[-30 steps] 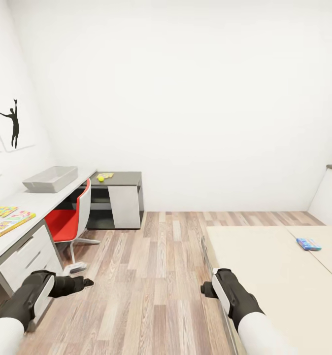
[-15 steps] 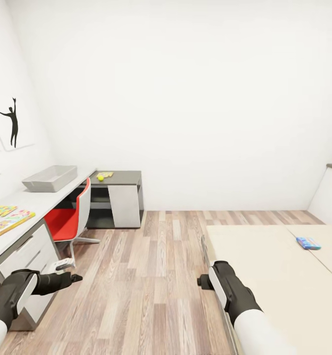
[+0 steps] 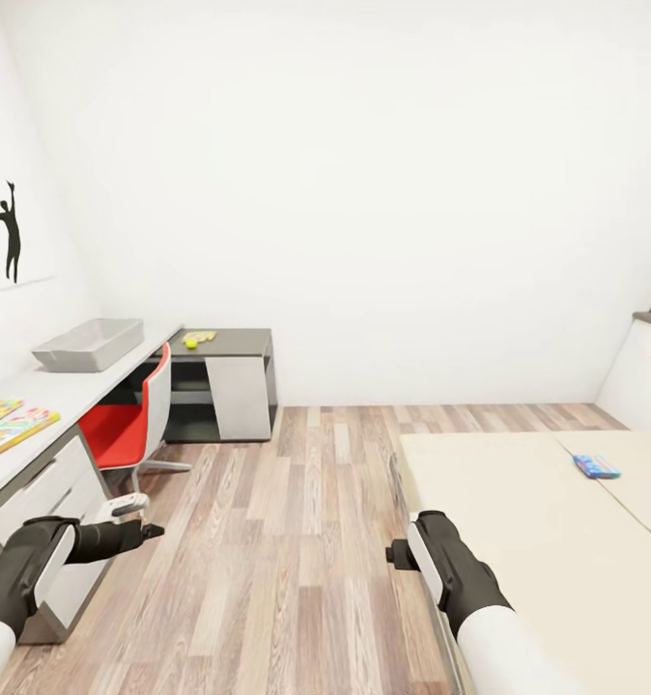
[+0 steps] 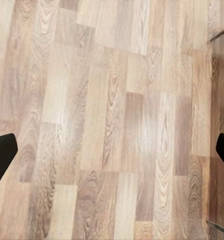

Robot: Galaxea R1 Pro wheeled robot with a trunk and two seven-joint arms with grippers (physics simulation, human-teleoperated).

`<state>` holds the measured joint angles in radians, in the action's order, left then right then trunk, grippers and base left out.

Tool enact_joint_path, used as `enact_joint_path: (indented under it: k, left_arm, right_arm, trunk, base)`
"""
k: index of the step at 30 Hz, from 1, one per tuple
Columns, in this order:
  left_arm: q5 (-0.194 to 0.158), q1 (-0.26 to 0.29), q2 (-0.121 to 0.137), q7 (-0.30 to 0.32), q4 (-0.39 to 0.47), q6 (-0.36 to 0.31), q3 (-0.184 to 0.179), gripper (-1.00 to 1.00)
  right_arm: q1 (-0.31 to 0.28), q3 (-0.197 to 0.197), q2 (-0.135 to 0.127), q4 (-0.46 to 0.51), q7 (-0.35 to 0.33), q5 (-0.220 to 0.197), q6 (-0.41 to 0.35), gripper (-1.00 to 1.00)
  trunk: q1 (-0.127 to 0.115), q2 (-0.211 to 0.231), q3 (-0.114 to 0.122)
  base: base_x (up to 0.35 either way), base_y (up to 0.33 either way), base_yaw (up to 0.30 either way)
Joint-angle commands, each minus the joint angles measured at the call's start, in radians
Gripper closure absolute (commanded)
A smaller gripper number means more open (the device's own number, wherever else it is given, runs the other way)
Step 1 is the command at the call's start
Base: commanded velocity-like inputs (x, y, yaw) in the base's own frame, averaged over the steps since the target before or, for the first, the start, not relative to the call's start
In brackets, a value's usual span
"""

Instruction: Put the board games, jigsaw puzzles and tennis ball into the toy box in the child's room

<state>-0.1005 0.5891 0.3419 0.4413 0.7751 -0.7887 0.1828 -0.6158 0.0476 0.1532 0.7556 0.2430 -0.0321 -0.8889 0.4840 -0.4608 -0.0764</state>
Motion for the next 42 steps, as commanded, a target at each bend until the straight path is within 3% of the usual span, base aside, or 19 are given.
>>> enact_joint_path:
  k: [1,20,34,42]
  left_arm:
    - [-0.01,0.001,0.0,-0.003,0.003,-0.009,0.001,-1.0]
    - [-0.009,0.0,-0.025,-0.002,0.013,-0.015,0.001,-1.0]
    - [-0.007,0.001,-0.067,-0.003,0.013,-0.014,0.0,-1.0]
    - [-0.006,0.001,-0.073,-0.004,0.013,-0.015,-0.001,-1.0]
  right_arm:
    - [-0.001,0.003,0.001,0.001,0.005,-0.004,-0.003,-1.0]
    - [-0.001,-0.009,-0.002,0.005,0.011,-0.001,0.008,-1.0]
    - [0.0,-0.013,0.003,0.005,0.012,-0.002,0.008,-1.0]
    - [-0.001,-0.013,0.004,0.005,0.012,-0.002,0.01,-1.0]
  trunk:
    - [0.001,-0.002,-0.004]
    - [0.001,-0.002,-0.009]
    - [0.001,-0.002,-0.009]
    - [0.001,-0.002,-0.009]
  base:
    - [0.0,0.0,-0.028]
    - [0.0,0.0,-0.004]
    - [0.0,0.0,0.0]
    - [0.0,-0.043,0.0]
